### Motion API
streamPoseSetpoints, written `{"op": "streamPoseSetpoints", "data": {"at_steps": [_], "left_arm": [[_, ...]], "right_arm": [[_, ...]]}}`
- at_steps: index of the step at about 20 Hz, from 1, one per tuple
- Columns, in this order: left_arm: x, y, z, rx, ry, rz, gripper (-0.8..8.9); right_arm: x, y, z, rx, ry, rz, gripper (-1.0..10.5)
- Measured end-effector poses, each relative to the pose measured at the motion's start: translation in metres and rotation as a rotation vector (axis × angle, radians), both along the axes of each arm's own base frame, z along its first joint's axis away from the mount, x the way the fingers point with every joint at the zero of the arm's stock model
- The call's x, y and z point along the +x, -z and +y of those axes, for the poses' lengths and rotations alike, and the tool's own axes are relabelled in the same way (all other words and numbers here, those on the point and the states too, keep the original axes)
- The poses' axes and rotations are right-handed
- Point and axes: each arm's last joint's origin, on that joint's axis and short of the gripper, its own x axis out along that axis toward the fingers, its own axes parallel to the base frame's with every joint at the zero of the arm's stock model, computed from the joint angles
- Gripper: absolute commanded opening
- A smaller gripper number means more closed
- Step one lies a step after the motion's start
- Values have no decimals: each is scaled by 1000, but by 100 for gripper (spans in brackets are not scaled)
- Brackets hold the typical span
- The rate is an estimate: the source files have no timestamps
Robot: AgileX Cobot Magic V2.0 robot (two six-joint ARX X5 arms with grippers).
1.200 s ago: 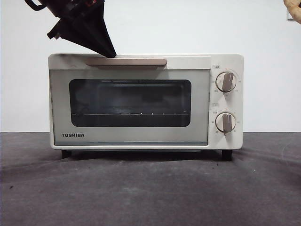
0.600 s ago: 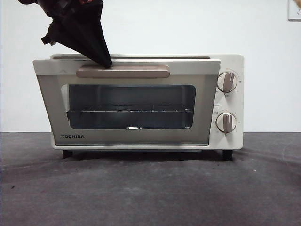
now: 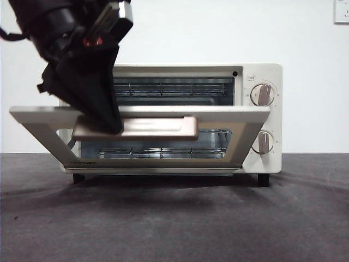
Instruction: The left arm flap open the oven, the right arm pick bread and place it into oven, the left arm flap close the oven
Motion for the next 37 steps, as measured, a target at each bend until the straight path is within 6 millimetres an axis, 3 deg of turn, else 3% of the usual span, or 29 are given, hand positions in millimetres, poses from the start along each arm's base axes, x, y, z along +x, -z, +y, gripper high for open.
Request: {"op": "streamPoseSetpoints", "data": {"at_steps": [9,13,18,20,24,30,37], "left_arm": [[-14,35,-1,25,-30,33,16],[-11,35,-3,16,-47,-15,15],[-22,44,-3,61,-20,37,16],[-26,36,0,43,-22,16,16],[-48,-2,19,-41,-45,-61,16],[-91,-53,55,-231,-104,-209,16],[-121,-75,82,-317,-151,-357,16]], "right_arm": [[0,0,0,-4,8,-1,127],[0,0,0,-4,8,-1,127],[0,0,0,-5,9,-1,127],[0,0,0,-5,9,-1,127],[4,-2,1,27,-7,3,127],[36,-5,17,93,-80,29,127],[67,3,55,63,-137,64,127]]}}
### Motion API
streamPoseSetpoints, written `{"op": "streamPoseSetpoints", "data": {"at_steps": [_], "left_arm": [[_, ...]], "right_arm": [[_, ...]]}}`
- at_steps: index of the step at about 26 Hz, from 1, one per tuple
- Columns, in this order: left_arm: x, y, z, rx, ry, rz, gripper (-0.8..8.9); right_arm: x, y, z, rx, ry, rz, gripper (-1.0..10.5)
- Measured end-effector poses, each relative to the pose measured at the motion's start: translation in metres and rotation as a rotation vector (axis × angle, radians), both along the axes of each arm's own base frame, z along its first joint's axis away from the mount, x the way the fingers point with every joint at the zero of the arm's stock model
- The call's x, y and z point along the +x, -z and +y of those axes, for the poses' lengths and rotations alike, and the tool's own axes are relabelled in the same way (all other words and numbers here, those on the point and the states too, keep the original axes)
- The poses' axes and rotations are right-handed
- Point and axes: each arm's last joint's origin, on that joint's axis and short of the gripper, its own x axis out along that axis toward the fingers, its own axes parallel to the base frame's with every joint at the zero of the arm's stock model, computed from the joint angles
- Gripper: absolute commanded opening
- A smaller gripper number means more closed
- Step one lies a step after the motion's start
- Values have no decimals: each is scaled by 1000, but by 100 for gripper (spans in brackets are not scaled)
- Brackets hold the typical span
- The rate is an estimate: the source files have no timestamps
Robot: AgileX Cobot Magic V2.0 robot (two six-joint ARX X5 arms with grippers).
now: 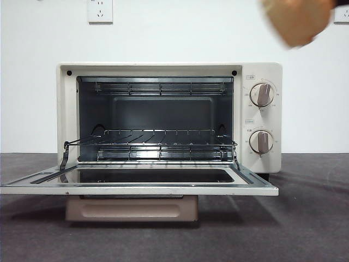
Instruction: The left arm flap open the oven, the right arm pick bread and place it into oven, the left arm flap close the oven
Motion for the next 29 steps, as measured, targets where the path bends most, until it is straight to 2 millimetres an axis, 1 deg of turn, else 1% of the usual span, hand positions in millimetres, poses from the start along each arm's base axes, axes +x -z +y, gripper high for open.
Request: {"op": "streamPoseSetpoints", "data": {"at_steps": [4,8,12,20,26,29], "left_arm": [[-16,-4,16,-3,-45,-47,16],[-29,-7,27,-23,-53,-77,16],[-38,-9,34,-48,-55,-101,16],[-46,-10,41,-83,-69,-104,16],[-46,-9,41,-80,-73,-92,16],[-46,-9,41,-81,-74,-90,16]], "right_arm": [[13,7,29,-24,17,-19,127],[28,13,55,-1,45,-52,127],[43,23,74,20,87,-61,127],[73,49,97,40,208,-52,127],[89,69,107,21,304,-63,127],[95,73,110,32,331,-86,127]]}}
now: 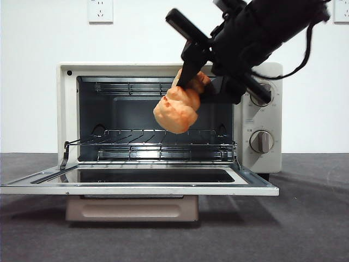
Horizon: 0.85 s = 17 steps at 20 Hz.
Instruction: The left arm flap open the oven, the right arm pick bread and place it into oven, the left arm flap close the oven
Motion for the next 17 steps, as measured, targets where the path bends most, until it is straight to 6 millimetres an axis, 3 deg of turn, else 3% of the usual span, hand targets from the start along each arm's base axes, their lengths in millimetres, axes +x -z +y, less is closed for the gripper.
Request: {"op": "streamPoseSetpoints", "data": {"at_steps": [17], "left_arm": [[-1,3,1,8,-9,37,16]], "right_arm": [[19,19,10,-2,122,-48,129]]}}
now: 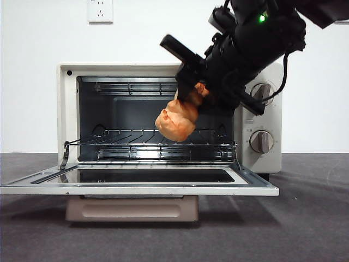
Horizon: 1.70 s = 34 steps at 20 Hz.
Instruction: The left arm flap open the oven, the right arm pick bread and place it into oven, the left arm flap close the oven
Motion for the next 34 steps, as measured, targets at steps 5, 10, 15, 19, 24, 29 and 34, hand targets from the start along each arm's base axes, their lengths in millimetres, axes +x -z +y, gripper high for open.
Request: {"op": "streamPoseSetpoints", "data": {"at_steps": [5,10,15,19,24,29,34], "left_arm": [[0,0,0,-1,-1,3,16],[0,0,0,-1,-1,3,16],[0,1,0,3,-1,8,16],[0,1,0,3,-1,8,16],[3,1,3,58,-121,-28,15],[19,15,-9,145,-147,36,15],[61,69,-29,254,-197,193,14]], "right_arm": [[1,1,-1,-4,7,4,268],[1,1,-1,-6,10,5,430],[1,1,-1,-2,-1,6,432],[-3,-4,0,34,-57,26,432],[-30,-29,4,58,-148,42,431],[-73,-68,-28,-63,-222,37,431],[-121,-101,-77,-182,-288,-69,431]]}}
